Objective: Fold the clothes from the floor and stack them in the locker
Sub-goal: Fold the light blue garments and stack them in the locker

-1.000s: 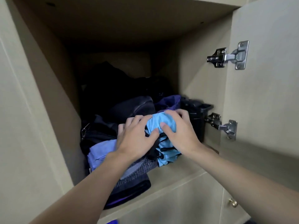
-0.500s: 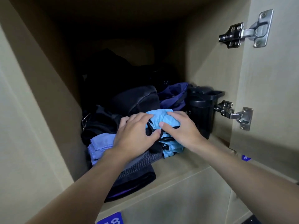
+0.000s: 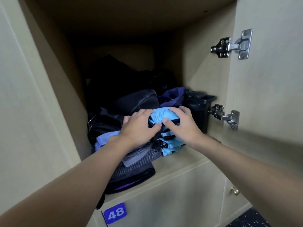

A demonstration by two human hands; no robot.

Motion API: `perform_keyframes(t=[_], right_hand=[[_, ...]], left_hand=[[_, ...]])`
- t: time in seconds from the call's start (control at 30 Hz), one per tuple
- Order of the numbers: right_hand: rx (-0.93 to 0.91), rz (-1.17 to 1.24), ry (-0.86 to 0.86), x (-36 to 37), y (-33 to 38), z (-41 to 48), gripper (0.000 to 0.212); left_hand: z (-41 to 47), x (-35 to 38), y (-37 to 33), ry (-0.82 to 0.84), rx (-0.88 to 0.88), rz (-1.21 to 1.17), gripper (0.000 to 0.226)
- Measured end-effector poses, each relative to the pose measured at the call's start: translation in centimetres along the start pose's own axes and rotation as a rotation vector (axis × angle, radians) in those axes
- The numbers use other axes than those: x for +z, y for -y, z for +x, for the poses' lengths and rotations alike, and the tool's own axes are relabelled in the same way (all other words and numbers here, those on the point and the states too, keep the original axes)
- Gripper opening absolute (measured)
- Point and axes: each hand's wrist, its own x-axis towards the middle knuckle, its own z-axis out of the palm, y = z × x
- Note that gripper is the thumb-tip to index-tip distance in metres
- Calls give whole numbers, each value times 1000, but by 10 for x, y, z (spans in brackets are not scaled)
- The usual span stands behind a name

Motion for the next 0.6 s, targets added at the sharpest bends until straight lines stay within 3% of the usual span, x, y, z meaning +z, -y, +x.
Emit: perform_keyframes(t=[0.33, 0.5, 0.6], right_hand=[[33, -99, -6, -35, 26, -46, 55], [98, -126, -22, -43, 22, -109, 42], [162, -129, -6, -39, 3, -161, 36]], left_hand=[[-27, -37, -28, -14, 58, -16, 54], [-78, -35, -51, -103, 150, -128, 38], [-122, -19, -65, -77, 181, -301, 38]])
